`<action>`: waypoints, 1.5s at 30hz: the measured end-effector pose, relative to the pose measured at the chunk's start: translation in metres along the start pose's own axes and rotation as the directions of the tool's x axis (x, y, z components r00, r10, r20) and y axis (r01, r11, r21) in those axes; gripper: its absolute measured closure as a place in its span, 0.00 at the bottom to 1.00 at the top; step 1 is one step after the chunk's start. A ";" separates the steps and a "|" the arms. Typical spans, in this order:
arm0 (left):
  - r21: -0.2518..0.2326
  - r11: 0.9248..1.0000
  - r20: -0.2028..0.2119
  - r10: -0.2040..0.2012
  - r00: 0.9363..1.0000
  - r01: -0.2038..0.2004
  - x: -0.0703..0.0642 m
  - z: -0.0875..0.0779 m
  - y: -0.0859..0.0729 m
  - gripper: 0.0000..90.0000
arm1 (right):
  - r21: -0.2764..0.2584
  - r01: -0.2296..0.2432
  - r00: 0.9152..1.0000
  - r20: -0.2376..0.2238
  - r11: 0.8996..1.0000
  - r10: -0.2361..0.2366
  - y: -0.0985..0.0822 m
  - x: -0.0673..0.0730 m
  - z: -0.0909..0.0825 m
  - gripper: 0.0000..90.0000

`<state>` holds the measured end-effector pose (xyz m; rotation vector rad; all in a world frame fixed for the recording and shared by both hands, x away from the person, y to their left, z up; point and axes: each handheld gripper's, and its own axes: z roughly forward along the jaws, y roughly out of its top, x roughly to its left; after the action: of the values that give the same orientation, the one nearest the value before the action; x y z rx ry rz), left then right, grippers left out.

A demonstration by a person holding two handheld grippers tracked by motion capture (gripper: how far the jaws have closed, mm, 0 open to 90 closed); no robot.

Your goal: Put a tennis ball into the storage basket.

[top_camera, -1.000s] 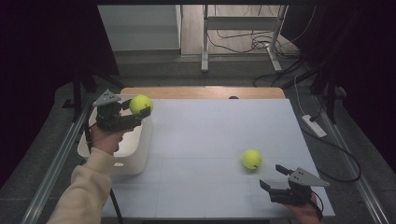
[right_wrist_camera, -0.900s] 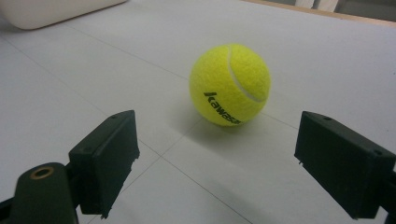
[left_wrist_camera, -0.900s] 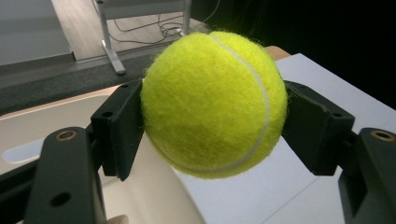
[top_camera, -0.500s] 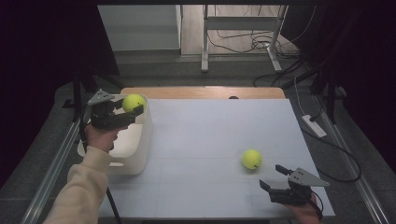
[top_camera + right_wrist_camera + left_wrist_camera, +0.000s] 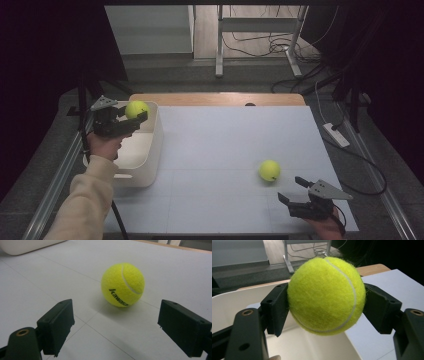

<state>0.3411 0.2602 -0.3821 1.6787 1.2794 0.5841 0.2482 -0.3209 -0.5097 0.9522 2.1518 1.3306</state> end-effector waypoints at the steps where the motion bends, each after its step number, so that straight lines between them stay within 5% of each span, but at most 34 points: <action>1: 0.002 1.000 -0.002 -0.003 1.000 0.003 0.001 0.000 0.000 0.30 | 0.001 0.001 1.000 0.000 1.000 -0.001 0.000 0.000 0.000 0.15; 24: 0.068 0.996 -0.066 -0.050 0.997 0.054 0.023 0.013 -0.003 0.30 | 0.000 -0.002 1.000 0.000 1.000 0.002 0.000 0.000 0.000 0.15; 45: 0.136 0.985 -0.138 -0.088 0.986 0.107 0.044 0.025 -0.012 0.30 | 0.004 0.001 1.000 -0.003 1.000 -0.001 -0.001 0.000 0.001 0.15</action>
<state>0.3709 0.2919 -0.4109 1.7057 1.5216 0.5632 0.2486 -0.3206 -0.5105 0.9511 2.1579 1.3279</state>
